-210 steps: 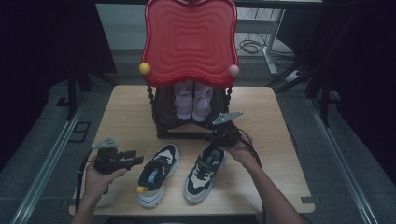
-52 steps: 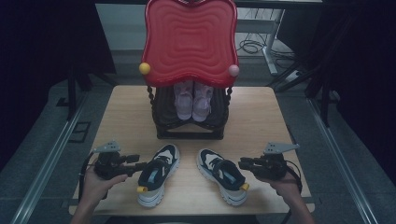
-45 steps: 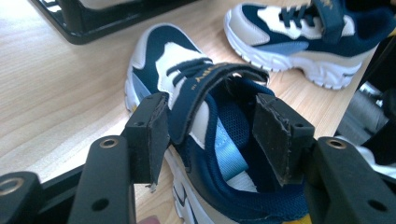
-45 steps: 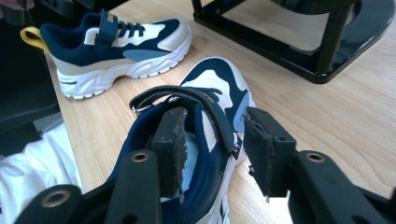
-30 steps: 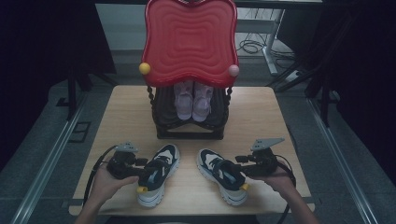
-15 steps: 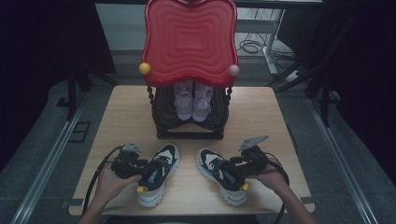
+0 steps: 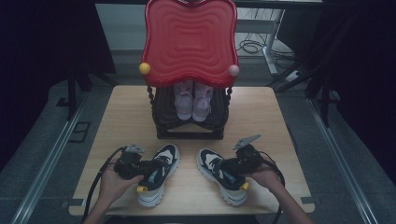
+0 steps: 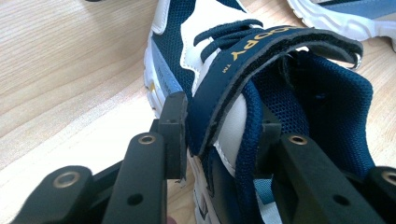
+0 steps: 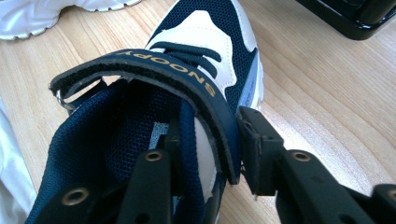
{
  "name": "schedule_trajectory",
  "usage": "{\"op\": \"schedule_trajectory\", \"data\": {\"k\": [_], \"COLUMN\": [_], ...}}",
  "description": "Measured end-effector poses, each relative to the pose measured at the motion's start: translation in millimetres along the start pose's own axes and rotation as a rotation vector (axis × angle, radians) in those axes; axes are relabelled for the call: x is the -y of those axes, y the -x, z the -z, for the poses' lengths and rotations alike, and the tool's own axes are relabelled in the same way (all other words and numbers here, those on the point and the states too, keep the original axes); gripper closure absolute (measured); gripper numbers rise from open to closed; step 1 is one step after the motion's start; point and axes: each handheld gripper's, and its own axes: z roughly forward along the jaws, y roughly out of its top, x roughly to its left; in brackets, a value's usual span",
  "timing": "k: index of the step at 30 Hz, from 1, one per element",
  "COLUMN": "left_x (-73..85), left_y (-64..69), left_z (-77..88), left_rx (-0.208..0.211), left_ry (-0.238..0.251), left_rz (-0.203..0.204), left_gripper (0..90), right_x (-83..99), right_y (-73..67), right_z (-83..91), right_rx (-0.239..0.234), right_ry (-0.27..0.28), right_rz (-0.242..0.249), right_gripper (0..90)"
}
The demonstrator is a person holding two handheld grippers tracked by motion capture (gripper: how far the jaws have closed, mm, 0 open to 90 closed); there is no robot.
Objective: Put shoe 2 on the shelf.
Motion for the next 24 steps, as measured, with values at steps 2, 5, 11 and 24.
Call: {"op": "schedule_trajectory", "data": {"k": [2,5,11,24], "left_x": [1.1,2.5,3.7,9.5], "left_y": [-0.4,-1.4,-4.9,-19.6], "left_z": [0.5,1.6,8.0,35.3], "left_rx": [-0.008,-0.02,-0.005,0.067], "left_ry": [0.013,0.033,0.082,0.207], "left_rz": [0.009,0.023,0.037,0.087], "left_gripper": [67.9,70.5,73.0,73.4], "right_x": [0.9,1.8,2.6,11.1], "right_y": [-0.8,-0.3,2.2,9.4], "right_z": [0.8,1.5,4.2,24.7], "right_rx": [0.012,0.002,-0.006,-0.028], "right_ry": [0.005,0.013,0.029,0.2], "right_rz": [0.0,0.002,0.001,-0.042], "right_gripper": [70.2,71.6,73.5,74.0]}}
